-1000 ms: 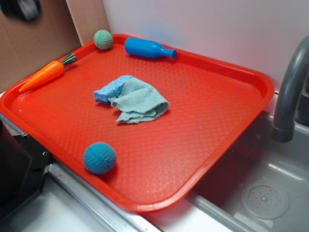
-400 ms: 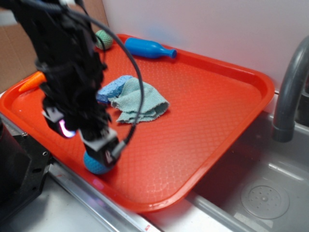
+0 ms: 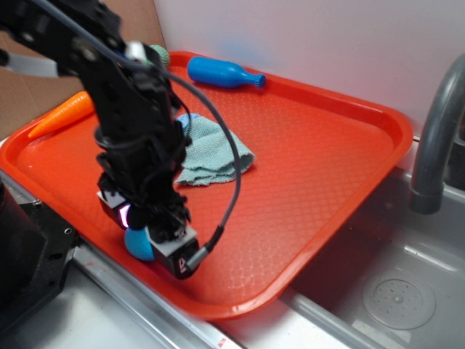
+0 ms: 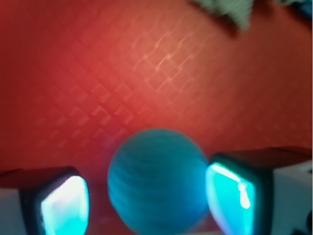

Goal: Grab the blue ball.

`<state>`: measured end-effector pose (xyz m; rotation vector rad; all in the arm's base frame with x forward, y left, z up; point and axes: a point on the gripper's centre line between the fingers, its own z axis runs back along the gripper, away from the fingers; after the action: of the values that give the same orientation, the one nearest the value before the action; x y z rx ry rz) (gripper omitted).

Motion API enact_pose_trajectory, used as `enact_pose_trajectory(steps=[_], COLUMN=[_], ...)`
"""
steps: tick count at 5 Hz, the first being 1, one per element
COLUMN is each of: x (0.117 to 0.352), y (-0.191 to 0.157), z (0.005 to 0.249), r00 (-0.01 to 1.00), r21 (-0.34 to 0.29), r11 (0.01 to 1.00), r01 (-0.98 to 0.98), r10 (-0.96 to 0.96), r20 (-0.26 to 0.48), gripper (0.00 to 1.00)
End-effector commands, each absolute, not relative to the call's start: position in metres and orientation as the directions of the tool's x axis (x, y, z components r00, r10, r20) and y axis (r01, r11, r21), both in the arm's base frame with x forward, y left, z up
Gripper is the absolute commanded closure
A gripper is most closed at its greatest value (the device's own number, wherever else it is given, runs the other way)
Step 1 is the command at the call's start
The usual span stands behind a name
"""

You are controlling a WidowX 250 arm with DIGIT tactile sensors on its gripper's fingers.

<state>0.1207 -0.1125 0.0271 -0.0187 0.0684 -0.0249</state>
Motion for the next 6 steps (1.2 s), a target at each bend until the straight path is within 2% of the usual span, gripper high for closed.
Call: enact_pose_trajectory(steps=[1,2,3,4,5,6], x=[0.125,0.125,0.121,0.113,0.117,0.13], y=[-0.11,-0.09,-0.065,-0.033,-0.008,0.016], z=[0.046,0.096,0.147,0.191,0.197,0.188], r00=[0.994,0.994,0.994,0.991,0.99,0.993], r21=[-0.036,-0.092,-0.087,-0.045,0.002,0.046], r11=[0.996,0.99,0.994,0.999,1.0,0.998], r01=[0.083,0.109,0.06,-0.024,-0.031,-0.042], r10=[-0.085,-0.107,-0.051,0.03,0.031,0.037], r20=[-0.075,0.03,0.097,0.131,0.139,0.116], gripper=[1.0,1.0,1.0,1.0,1.0,1.0])
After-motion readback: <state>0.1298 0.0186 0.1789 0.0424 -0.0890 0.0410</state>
